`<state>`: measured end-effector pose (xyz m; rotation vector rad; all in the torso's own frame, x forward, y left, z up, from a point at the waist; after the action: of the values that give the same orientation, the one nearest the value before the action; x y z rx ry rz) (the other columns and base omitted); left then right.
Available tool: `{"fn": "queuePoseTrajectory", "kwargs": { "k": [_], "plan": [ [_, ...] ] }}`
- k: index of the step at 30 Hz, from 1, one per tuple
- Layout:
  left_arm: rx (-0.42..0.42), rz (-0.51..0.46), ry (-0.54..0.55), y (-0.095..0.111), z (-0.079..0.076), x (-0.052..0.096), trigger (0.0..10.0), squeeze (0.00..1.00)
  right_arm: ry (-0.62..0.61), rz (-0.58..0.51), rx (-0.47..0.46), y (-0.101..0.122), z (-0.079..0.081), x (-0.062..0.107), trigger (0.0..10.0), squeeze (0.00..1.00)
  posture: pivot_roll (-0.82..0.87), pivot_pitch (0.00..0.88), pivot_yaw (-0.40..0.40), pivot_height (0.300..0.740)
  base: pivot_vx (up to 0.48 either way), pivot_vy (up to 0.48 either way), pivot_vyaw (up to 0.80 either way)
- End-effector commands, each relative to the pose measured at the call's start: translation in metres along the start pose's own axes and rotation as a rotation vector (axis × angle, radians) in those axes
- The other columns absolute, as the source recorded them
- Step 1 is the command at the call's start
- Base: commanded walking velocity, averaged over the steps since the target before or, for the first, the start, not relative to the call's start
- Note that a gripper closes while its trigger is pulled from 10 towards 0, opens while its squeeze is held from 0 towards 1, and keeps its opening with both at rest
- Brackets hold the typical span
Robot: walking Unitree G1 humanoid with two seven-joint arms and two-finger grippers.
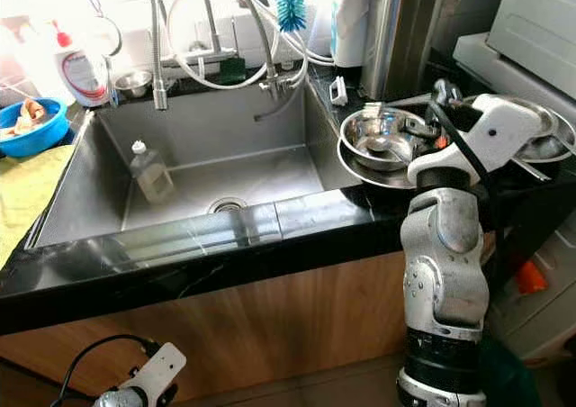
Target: Kitchen organization
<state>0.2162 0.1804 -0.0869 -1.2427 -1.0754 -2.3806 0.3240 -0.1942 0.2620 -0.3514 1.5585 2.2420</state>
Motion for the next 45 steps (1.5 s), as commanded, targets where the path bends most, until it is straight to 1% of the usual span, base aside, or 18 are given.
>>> {"fn": "queuePoseTrajectory", "kwargs": {
  "k": [1,5,6,7,8,10,13,20,21,22,24,28,30,35,38,40,42,45],
  "plan": [
    [0.01,0.033,0.0,-0.008,0.0,0.001,10.0,0.0,0.032,-0.032,0.005,0.007,0.008,-0.001,10.0,0.0,-0.13,0.0,0.078,0.74,0.0,0.0,0.0],
    [0.01,0.033,0.003,-0.008,0.0,0.002,10.0,0.0,0.098,-0.045,-0.011,0.01,0.016,-0.001,10.0,0.0,-0.14,0.0,0.079,0.74,0.0,0.0,0.0],
    [0.01,0.034,0.003,-0.008,0.0,0.002,10.0,0.0,0.163,-0.03,-0.042,0.009,0.024,-0.001,10.0,0.0,-0.14,0.0,0.078,0.74,0.0,0.0,0.0],
    [0.01,0.034,0.003,-0.008,0.0,0.002,10.0,0.0,0.18,-0.025,-0.049,0.009,0.026,0.0,10.0,0.0,-0.14,0.0,0.078,0.74,0.0,0.0,0.0],
    [0.01,0.034,0.003,-0.008,0.0,0.002,10.0,0.0,0.215,-0.014,-0.041,0.007,0.031,0.001,10.0,0.0,-0.14,0.0,0.078,0.74,0.0,0.0,0.0],
    [0.01,0.035,0.004,-0.009,0.0,0.002,10.0,0.0,0.344,0.05,-0.047,-0.001,0.049,0.008,10.0,0.0,-0.14,0.0,0.078,0.74,0.0,0.0,0.0],
    [0.012,0.036,0.004,-0.009,0.0,0.002,10.0,0.0,0.43,0.092,-0.045,-0.009,0.061,0.016,10.0,0.0,-0.14,0.0,0.078,0.74,0.0,0.0,0.0],
    [0.013,0.036,0.003,-0.008,-0.001,0.001,10.0,0.0,0.452,0.154,-0.012,-0.022,0.058,0.018,10.0,0.0,-0.14,0.0,0.076,0.74,0.0,0.0,0.0],
    [0.014,0.037,0.003,-0.008,-0.001,0.001,10.0,0.0,0.456,0.172,0.019,-0.026,0.056,0.018,10.0,0.0,-0.14,0.0,0.075,0.74,0.0,0.0,0.0],
    [0.014,0.037,0.002,-0.008,-0.001,0.001,10.0,0.0,0.442,0.214,0.082,-0.033,0.052,0.017,10.0,0.0,-0.13,0.0,0.075,0.74,0.0,0.0,0.0],
    [0.015,0.037,0.002,-0.008,-0.001,0.001,10.0,0.0,0.456,0.244,0.135,-0.041,0.05,0.017,10.0,0.0,-0.13,0.0,0.075,0.74,0.0,0.0,0.0],
    [0.015,0.034,0.001,-0.008,-0.002,0.001,10.0,0.0,0.482,0.272,0.178,-0.047,0.05,0.017,10.0,0.0,-0.13,0.0,0.073,0.74,0.0,0.0,0.0],
    [0.016,0.031,0.001,-0.006,-0.001,0.001,10.0,0.0,0.519,0.281,0.204,-0.05,0.054,0.017,10.0,0.0,-0.13,0.0,0.072,0.74,0.0,0.0,0.0],
    [0.017,0.03,0.002,-0.006,-0.001,0.001,10.0,0.0,0.54,0.296,0.206,-0.055,0.057,0.015,10.0,0.0,-0.13,0.0,0.07,0.74,0.0,0.0,0.0],
    [0.02,0.029,0.002,-0.006,-0.001,0.001,10.0,0.0,0.554,0.329,0.187,-0.064,0.057,0.015,10.0,0.0,-0.13,0.0,0.071,0.74,0.0,0.0,0.0],
    [0.02,0.024,0.001,-0.004,0.0,0.0,10.0,0.0,0.567,0.394,0.193,-0.081,0.054,0.016,10.0,0.0,-0.13,0.0,0.07,0.74,0.0,0.0,0.0],
    [0.02,0.022,0.002,-0.003,0.0,0.0,10.0,0.0,0.562,0.42,0.202,-0.087,0.052,0.015,10.0,0.0,-0.13,0.0,0.07,0.74,0.0,0.0,0.0],
    [0.023,0.021,0.005,-0.003,0.001,0.0,10.0,0.0,0.518,0.46,0.222,-0.095,0.045,0.006,10.0,0.0,-0.13,0.0,0.066,0.74,0.0,0.0,0.0]
  ]
}}
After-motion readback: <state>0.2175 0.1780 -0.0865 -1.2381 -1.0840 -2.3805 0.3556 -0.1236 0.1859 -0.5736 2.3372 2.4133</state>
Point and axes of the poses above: a point about 5 cm out from each wrist's last joint towards the gripper, its own x axis pointing back from the gripper into the wrist, its own y axis along the axis of the wrist's last joint, z = x × y, the point moved 2 cm from there along -x, pointing out of the wrist towards the gripper, and after that the axes turned 7 degrees about -x, right-handed, at the moved point
